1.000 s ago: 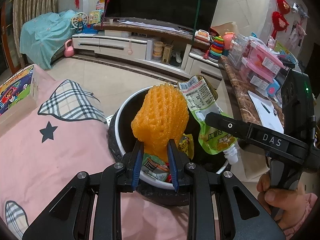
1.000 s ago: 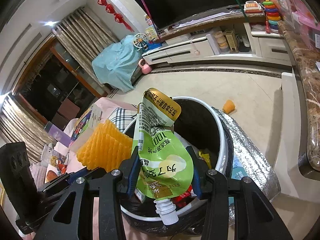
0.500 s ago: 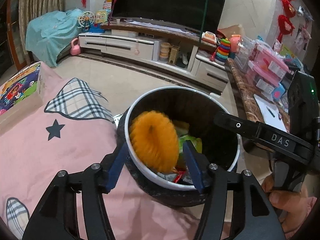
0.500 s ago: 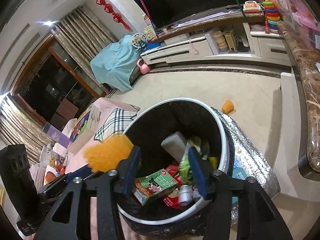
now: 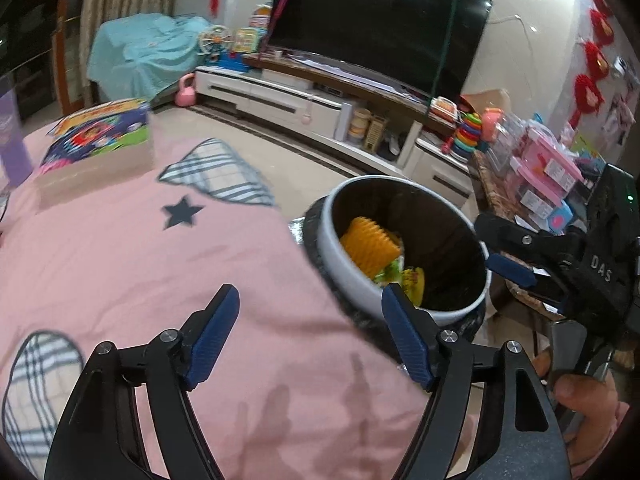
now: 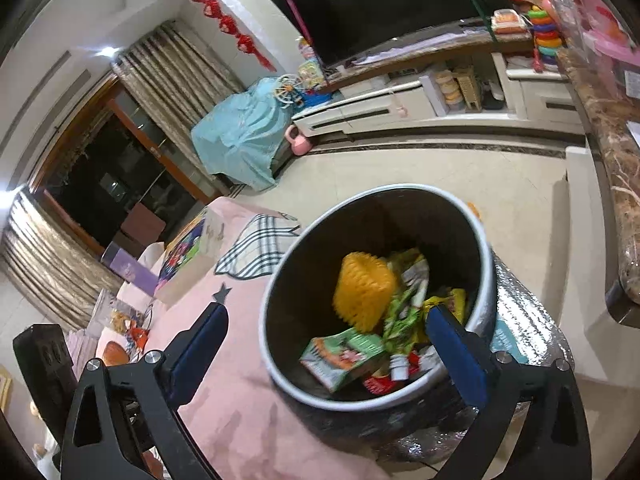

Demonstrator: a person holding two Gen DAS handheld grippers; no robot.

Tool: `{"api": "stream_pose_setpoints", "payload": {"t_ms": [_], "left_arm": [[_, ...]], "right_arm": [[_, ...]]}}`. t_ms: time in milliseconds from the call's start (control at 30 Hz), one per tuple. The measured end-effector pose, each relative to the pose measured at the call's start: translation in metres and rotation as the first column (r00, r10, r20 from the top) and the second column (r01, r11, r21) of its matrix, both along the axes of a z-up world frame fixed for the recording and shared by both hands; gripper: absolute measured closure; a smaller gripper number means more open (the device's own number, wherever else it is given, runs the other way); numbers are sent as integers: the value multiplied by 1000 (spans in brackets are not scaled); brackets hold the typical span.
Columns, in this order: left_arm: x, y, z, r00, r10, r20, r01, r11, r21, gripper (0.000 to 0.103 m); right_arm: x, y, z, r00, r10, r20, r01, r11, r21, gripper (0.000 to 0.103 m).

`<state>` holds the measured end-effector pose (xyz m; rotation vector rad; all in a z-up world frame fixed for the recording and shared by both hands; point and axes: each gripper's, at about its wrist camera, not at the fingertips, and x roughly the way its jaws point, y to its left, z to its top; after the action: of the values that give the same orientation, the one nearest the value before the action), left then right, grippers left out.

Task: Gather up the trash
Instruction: 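Open both grippers to drop the foam net and pouch into the bin, then move both open grippers back over the table toward the remaining wrappers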

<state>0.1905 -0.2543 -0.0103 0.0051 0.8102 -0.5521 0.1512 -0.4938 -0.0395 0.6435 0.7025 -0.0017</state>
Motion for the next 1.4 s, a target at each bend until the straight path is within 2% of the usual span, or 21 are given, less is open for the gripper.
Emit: {"api": "stream_pose_setpoints", "payload": {"t_ms": [167,300,400,667,1167,1400], "left_arm": [[-9,47,-7,997,83,-11,-83,996,-20,27],[-15,87,-12,988,153,-19,-154,987,-35,27],[-19,120,-13,977,214,-15,-214,976,-44,27],[-25,196,-18,939,343,-16,-344,937,-56,26],[-24,292,-25,873,487,-33,-488,870,-64,26],[-16,321,-32,849,526,-51,-528,848,-48,26]], "right_arm": [[-3,31,5,999,34,24,-33,999,-6,2],[3,57,1,997,74,0,-74,997,12,2],[8,79,-3,994,113,-13,-113,993,34,2],[20,143,-7,975,221,-31,-220,975,19,2],[41,239,-7,924,379,-56,-381,924,-26,2],[55,279,-13,897,438,-61,-441,896,-53,2]]}}
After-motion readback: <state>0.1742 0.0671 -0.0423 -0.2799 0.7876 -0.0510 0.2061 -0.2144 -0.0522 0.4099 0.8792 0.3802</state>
